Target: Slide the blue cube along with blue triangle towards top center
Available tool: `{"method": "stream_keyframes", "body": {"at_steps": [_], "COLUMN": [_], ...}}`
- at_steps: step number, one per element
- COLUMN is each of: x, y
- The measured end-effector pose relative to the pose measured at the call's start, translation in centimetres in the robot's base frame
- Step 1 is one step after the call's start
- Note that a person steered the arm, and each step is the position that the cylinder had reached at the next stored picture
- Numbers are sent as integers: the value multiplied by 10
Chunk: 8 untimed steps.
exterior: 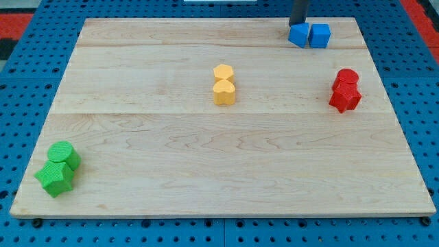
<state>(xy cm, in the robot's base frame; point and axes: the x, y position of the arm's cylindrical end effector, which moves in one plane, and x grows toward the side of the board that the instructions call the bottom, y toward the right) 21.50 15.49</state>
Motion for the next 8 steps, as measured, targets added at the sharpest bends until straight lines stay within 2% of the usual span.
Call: {"method": "stream_keyframes", "body": {"at_steps": [2,3,4,5,8], "x": [-18,-19,2,35,35], "y": [15,52,80,80,21]}}
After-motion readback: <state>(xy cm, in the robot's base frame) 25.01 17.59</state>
